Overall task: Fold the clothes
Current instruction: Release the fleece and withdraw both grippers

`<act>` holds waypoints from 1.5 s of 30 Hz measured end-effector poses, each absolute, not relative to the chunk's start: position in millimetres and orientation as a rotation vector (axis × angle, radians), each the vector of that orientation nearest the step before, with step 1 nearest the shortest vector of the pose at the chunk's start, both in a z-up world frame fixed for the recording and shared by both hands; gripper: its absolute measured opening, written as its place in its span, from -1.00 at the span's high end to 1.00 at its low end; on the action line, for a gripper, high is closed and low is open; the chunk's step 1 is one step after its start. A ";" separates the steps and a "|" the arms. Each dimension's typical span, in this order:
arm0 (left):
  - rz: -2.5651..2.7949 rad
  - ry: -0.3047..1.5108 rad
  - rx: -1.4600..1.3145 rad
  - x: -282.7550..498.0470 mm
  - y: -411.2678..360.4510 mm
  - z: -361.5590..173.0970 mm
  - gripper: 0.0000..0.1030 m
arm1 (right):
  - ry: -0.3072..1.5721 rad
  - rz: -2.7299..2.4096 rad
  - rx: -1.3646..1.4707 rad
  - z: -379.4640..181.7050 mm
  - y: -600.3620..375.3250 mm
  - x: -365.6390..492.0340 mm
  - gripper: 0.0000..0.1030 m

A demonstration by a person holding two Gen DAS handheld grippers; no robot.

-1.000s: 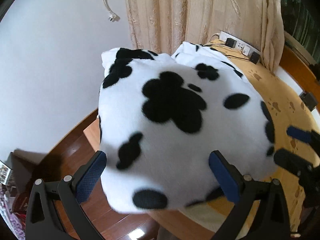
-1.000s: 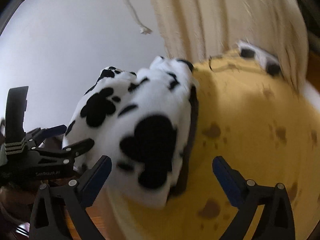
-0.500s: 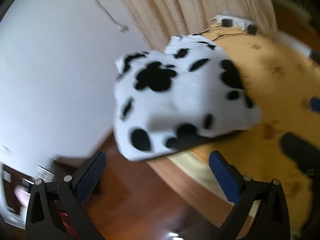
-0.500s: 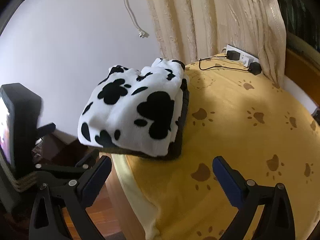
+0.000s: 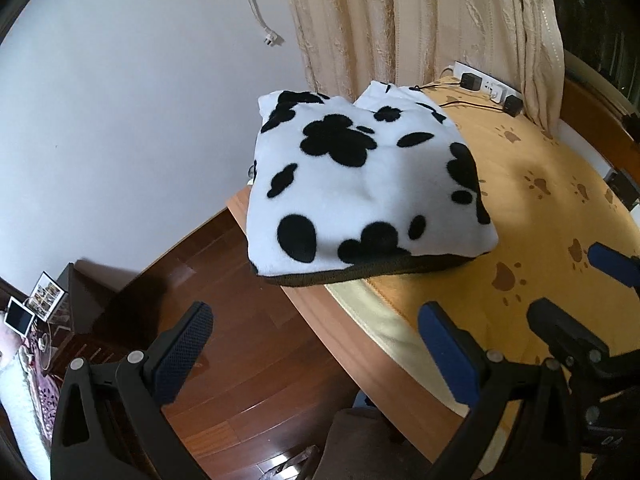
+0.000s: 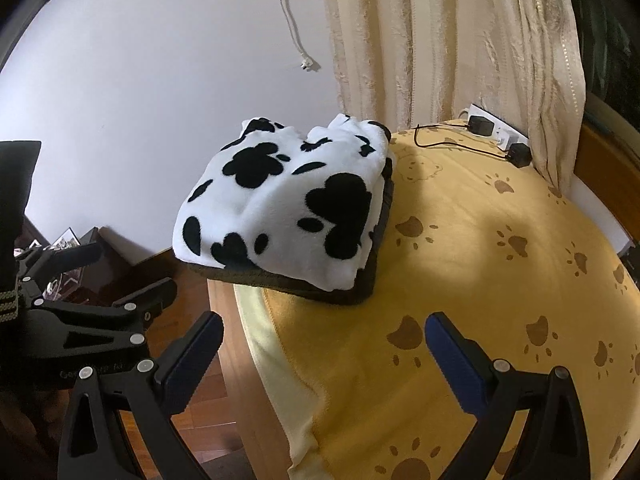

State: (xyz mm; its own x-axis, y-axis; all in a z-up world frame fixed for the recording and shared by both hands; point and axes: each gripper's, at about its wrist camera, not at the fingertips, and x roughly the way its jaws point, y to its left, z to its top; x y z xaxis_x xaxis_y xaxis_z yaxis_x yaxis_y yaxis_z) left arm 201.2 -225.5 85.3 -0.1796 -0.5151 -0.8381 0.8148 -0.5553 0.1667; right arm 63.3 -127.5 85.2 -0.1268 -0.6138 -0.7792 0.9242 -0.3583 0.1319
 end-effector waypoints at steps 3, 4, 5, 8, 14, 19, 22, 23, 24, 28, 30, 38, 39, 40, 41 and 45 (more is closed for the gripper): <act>-1.854 0.411 1.142 204.7 -226.5 86.1 -0.99 | 0.483 -1.728 0.928 86.6 -128.4 65.6 -0.99; -1.852 0.413 1.139 205.5 -226.6 86.8 -0.99 | 0.487 -1.728 0.924 87.1 -128.6 66.4 -0.99; -1.852 0.415 1.136 206.0 -226.6 87.6 -0.99 | 0.491 -1.729 0.920 87.8 -128.7 67.3 -0.99; -1.850 0.412 1.132 207.3 -226.5 90.0 -0.99 | 0.500 -1.732 0.907 90.5 -129.6 70.3 -0.99; -1.853 0.409 1.122 208.3 -229.6 94.4 -0.99 | 0.521 -1.750 0.857 100.0 -133.6 78.1 -0.99; -1.859 0.415 1.121 209.4 -234.1 94.6 -0.99 | 0.540 -1.746 0.845 100.2 -139.4 81.4 -0.99; -1.861 0.419 1.125 208.6 -236.7 93.6 -0.99 | 0.541 -1.744 0.855 97.7 -142.7 80.7 -0.99; -1.861 0.420 1.128 208.1 -237.7 93.2 -0.99 | 0.540 -1.744 0.859 97.2 -143.7 80.4 -0.99; -1.861 0.422 1.130 207.4 -238.7 92.7 -0.99 | 0.539 -1.744 0.862 96.7 -144.7 80.0 -0.99; -1.856 0.429 1.141 207.9 -243.5 90.0 -0.99 | 0.542 -1.743 0.866 95.2 -148.5 80.2 -0.99; -1.855 0.432 1.145 207.8 -245.6 89.0 -0.99 | 0.545 -1.739 0.869 94.2 -150.8 80.6 -0.99; -1.853 0.449 1.158 207.6 -254.5 85.1 -0.99 | 0.554 -1.732 0.879 91.2 -159.2 79.4 -0.99; -1.853 0.452 1.160 207.4 -255.9 84.5 -0.99 | 0.554 -1.732 0.879 91.1 -160.1 79.1 -0.99; -1.852 0.453 1.162 206.9 -257.3 83.9 -0.99 | 0.555 -1.733 0.880 91.0 -161.2 78.7 -0.99; -1.852 0.454 1.164 205.9 -258.6 83.2 -0.99 | 0.556 -1.733 0.881 90.6 -162.3 78.3 -0.99; -1.853 0.458 1.176 203.8 -262.8 80.3 -0.99 | 0.558 -1.734 0.890 88.4 -166.0 75.9 -0.99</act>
State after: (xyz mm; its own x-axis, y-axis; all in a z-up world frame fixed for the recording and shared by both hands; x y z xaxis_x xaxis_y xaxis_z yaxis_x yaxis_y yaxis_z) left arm 203.8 -262.8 80.3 -0.1758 -0.4734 -0.8631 0.8212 -0.5540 0.1366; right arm 75.9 -166.0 88.4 -0.1631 -0.5933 -0.7883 0.9417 -0.3319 0.0549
